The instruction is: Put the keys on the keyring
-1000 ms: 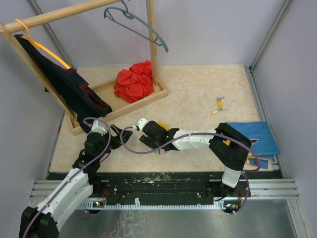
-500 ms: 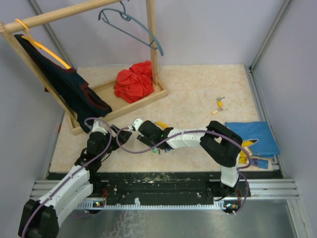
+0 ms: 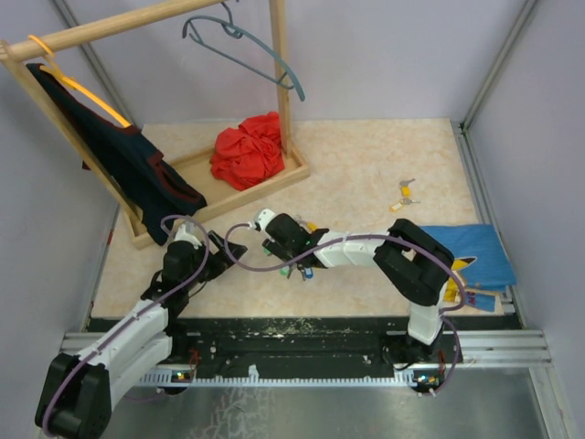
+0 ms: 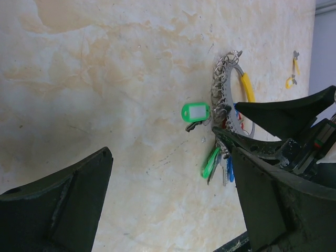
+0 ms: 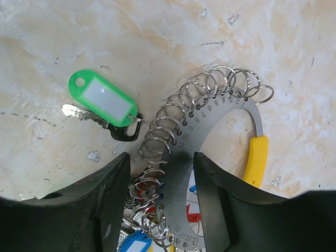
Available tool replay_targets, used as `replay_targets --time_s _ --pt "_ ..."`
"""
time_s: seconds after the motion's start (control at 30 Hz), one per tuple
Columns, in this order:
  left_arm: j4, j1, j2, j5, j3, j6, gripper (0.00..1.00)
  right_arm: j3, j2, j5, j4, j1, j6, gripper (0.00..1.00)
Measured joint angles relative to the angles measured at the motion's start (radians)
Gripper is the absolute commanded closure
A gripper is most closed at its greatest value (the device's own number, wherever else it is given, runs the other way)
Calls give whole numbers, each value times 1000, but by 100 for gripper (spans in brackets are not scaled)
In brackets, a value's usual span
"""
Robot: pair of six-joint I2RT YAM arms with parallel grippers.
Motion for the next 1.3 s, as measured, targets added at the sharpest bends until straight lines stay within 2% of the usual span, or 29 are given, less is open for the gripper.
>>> replay_targets --time_s 0.13,0.33,0.53,0.77,0.9,1.13,1.3 --pt "1 1 1 12 0 0 1 0 -5 8 -1 -7 2 38" --pt "0 2 -18 20 3 2 1 0 -10 -55 -8 -49 29 39" --pt "1 2 -5 35 24 13 1 0 -11 -169 -13 -93 65 49" --pt "46 8 71 80 34 6 1 0 -11 -253 -19 -117 85 70" --pt "66 12 117 112 53 -2 1 -36 -42 -311 -16 -121 85 72" --pt "122 13 171 168 108 -8 1 -175 -214 -429 4 -129 85 77" --pt "142 23 224 203 134 -7 1 -228 -282 -498 64 -145 65 81"
